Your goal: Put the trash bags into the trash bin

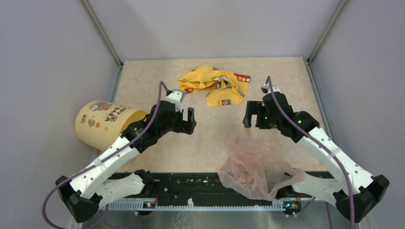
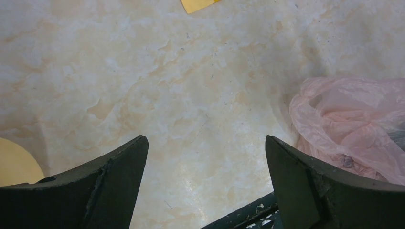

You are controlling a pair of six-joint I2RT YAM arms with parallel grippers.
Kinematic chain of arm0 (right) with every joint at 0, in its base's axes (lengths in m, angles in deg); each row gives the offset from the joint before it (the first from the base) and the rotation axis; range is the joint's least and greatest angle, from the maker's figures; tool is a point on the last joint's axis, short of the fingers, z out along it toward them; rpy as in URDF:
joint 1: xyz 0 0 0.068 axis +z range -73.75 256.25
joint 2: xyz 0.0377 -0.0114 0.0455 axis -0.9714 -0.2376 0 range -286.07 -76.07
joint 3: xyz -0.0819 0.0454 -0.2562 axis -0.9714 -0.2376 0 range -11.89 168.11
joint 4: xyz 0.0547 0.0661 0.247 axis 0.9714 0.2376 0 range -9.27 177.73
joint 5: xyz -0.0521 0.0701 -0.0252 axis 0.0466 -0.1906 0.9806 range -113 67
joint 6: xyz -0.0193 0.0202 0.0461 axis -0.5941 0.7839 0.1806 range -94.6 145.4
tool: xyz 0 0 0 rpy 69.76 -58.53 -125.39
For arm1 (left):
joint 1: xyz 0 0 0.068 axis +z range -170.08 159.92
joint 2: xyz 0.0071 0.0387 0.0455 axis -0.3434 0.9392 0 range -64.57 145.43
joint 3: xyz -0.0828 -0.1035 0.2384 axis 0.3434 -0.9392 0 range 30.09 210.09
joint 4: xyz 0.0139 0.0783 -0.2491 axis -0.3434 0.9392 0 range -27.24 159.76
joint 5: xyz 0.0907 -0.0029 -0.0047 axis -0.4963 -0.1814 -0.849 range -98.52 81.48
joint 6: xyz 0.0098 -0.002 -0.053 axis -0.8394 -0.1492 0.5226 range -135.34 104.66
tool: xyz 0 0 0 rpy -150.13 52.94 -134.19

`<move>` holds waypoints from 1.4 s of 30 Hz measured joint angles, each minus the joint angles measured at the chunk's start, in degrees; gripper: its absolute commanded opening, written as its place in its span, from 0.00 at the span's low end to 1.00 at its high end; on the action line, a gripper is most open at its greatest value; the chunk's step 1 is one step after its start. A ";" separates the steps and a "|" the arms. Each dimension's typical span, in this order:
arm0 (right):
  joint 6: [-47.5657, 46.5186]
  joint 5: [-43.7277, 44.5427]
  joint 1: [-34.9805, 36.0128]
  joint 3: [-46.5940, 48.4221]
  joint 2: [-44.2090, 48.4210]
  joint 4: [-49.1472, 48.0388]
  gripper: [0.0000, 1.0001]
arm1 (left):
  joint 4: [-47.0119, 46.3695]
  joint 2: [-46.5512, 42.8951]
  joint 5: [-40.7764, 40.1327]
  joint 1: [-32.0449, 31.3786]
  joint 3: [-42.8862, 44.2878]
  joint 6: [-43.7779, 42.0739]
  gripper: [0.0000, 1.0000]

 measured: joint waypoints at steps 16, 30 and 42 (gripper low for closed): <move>0.61 -0.20 0.00 -1.77 -0.02 1.60 0.99 | -0.31 0.26 1.49 0.02 0.24 -0.20 0.98; 6.95 -2.69 3.98 -15.69 -2.75 -2.78 0.99 | 3.32 -0.55 -6.34 0.00 -2.58 6.25 0.98; 3.82 -6.29 4.13 -12.70 -5.86 -12.68 0.99 | 8.68 5.70 -43.60 5.40 -3.76 25.22 0.99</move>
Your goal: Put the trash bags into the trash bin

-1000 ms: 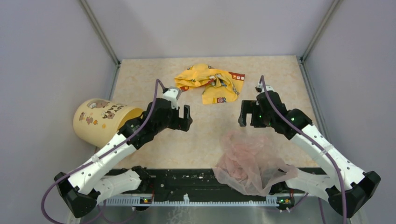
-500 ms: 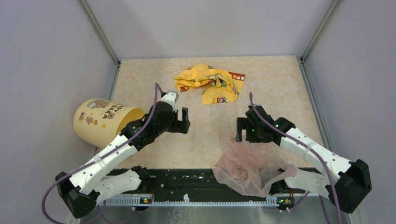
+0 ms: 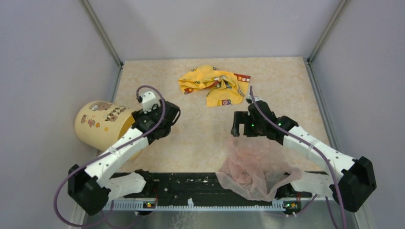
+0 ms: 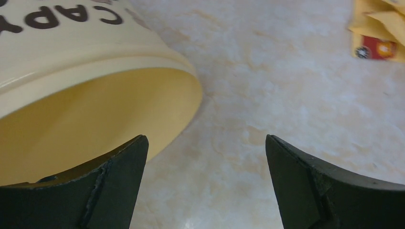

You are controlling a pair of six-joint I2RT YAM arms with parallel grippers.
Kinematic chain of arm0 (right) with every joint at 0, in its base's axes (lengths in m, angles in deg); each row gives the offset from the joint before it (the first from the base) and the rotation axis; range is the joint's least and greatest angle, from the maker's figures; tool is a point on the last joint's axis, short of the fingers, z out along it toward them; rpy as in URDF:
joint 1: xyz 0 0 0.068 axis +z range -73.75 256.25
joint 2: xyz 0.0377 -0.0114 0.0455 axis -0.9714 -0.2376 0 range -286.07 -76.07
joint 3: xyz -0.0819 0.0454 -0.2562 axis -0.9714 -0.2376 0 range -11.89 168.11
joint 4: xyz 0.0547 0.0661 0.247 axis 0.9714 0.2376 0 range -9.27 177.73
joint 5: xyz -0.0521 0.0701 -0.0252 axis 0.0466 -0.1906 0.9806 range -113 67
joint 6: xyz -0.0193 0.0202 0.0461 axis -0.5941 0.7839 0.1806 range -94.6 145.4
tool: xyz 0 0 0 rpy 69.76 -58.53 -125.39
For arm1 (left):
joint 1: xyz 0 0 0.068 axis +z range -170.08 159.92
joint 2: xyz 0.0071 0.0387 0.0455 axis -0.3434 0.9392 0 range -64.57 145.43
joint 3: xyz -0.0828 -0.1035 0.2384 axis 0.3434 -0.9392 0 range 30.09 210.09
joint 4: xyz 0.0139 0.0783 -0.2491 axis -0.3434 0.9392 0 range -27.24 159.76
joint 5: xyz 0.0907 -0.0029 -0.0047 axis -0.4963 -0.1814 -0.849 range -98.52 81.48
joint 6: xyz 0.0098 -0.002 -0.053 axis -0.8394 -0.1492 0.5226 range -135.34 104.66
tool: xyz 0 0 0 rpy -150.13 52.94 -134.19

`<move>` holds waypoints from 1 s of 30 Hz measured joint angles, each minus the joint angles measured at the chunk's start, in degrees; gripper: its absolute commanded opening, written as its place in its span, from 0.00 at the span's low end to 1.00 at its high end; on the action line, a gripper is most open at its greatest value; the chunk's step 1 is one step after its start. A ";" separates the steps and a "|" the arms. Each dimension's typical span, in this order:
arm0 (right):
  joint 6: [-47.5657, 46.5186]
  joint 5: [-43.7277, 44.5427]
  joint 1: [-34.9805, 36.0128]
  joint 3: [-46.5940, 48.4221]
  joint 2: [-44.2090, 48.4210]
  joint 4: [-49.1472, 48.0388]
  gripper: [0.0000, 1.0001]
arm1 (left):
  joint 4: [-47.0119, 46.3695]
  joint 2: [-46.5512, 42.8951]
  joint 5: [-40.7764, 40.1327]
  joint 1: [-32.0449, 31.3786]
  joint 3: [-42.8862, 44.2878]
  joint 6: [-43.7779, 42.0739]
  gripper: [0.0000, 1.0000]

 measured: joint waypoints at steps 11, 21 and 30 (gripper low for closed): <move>-4.37 -1.33 0.00 2.34 -0.37 -4.70 0.99 | -0.92 13.40 -12.09 13.64 0.52 12.41 0.98; -5.35 -1.79 0.00 1.03 1.42 -7.93 0.99 | 13.75 31.47 -21.40 15.12 14.58 33.66 0.62; -5.35 -1.55 0.00 -1.27 2.36 -8.55 0.99 | 31.93 39.89 -24.30 13.14 20.94 50.71 0.00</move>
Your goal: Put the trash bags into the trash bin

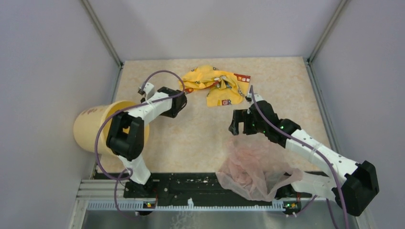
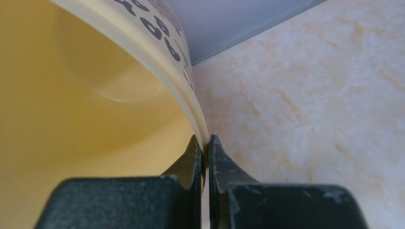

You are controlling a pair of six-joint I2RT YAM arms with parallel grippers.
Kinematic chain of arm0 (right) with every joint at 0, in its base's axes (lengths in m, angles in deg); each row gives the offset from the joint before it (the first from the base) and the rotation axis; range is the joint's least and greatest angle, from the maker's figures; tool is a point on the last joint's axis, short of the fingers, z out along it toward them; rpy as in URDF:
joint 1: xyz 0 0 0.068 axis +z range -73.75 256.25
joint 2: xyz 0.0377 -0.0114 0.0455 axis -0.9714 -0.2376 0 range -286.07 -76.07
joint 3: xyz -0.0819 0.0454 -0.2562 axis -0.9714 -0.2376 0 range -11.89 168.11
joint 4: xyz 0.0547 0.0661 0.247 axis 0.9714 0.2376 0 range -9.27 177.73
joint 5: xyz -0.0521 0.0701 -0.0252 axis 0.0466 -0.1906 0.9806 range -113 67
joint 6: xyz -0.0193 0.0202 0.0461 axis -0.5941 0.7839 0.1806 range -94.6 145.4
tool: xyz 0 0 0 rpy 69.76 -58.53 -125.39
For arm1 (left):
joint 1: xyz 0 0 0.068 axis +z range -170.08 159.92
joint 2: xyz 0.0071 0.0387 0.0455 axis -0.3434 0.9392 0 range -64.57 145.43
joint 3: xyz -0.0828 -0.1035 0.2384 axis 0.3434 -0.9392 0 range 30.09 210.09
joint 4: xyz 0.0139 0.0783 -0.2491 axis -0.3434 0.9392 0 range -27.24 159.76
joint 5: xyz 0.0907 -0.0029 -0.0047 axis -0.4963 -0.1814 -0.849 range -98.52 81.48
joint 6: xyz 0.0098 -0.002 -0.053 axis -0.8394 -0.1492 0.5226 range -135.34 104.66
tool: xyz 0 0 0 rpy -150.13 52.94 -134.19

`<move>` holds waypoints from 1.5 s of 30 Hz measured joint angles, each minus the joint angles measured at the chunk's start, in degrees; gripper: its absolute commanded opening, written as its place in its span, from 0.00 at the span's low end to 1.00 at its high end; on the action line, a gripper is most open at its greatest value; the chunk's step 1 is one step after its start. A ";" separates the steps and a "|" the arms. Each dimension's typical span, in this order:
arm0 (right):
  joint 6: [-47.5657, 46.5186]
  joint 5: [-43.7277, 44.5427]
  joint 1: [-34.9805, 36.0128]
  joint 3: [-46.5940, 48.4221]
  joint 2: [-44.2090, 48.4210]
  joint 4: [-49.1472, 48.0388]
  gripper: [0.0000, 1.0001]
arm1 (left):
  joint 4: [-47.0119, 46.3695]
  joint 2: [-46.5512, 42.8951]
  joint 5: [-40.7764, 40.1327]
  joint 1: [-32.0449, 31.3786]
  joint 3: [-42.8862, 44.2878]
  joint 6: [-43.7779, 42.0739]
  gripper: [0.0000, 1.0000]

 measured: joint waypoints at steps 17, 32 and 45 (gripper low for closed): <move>0.02 3.72 0.00 0.13 1.46 2.71 0.99 | -8.66 -4.11 1.57 -19.10 16.20 -36.06 0.00; 0.09 5.84 0.00 3.89 3.67 8.87 0.99 | -38.23 -14.62 40.48 -6.54 21.09 -87.56 0.00; 0.09 6.01 0.00 7.08 3.61 14.29 0.99 | -24.04 0.09 62.90 4.94 30.82 -88.48 0.08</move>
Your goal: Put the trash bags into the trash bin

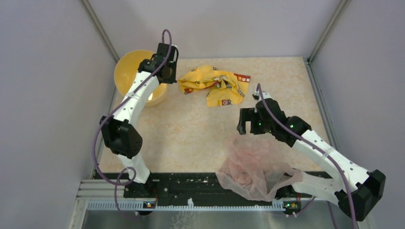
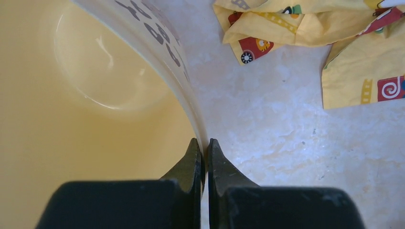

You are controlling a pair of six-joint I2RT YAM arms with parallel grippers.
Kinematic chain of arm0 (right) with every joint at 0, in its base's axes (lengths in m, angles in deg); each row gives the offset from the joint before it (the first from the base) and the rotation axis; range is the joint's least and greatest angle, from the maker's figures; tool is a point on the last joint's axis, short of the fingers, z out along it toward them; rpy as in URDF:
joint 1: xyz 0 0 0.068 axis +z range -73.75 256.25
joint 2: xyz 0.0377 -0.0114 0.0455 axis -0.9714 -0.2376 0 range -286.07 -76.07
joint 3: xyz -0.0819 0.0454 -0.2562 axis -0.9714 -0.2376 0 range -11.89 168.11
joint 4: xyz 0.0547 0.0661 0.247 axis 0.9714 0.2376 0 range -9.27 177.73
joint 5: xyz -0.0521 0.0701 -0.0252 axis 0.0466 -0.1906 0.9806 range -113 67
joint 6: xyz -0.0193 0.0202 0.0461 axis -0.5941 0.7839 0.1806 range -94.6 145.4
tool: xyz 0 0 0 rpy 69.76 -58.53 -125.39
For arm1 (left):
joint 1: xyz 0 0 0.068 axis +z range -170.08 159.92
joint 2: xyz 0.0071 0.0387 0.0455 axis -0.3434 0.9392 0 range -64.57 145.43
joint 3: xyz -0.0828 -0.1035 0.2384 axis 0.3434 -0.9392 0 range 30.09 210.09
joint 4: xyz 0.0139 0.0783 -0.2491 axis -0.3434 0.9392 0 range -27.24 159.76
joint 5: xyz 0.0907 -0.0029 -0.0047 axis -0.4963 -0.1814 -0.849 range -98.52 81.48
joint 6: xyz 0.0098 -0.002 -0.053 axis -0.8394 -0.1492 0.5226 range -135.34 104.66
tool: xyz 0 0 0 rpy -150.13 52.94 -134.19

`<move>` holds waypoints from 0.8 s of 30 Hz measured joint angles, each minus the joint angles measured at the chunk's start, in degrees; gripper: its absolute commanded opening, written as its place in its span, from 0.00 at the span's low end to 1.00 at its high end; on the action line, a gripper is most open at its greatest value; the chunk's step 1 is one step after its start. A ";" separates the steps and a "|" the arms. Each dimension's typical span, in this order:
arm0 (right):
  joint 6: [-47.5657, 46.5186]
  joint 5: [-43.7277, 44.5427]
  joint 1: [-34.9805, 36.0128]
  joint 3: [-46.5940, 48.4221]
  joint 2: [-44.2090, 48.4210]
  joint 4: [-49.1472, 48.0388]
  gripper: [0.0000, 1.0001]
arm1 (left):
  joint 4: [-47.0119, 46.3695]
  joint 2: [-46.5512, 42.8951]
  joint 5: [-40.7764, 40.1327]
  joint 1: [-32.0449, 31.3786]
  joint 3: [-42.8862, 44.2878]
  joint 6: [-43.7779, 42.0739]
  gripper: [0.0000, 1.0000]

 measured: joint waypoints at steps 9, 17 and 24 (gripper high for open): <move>0.00 0.00 0.00 0.20 0.00 2.25 0.99 | 0.70 2.10 4.00 2.89 3.98 -0.96 0.40; -0.02 0.00 0.00 0.79 -0.83 2.78 0.99 | 0.72 3.23 4.00 3.93 7.48 -1.44 0.61; -0.02 1.29 0.00 1.75 -0.94 3.85 0.99 | 0.79 3.80 3.78 3.98 8.81 -1.77 0.84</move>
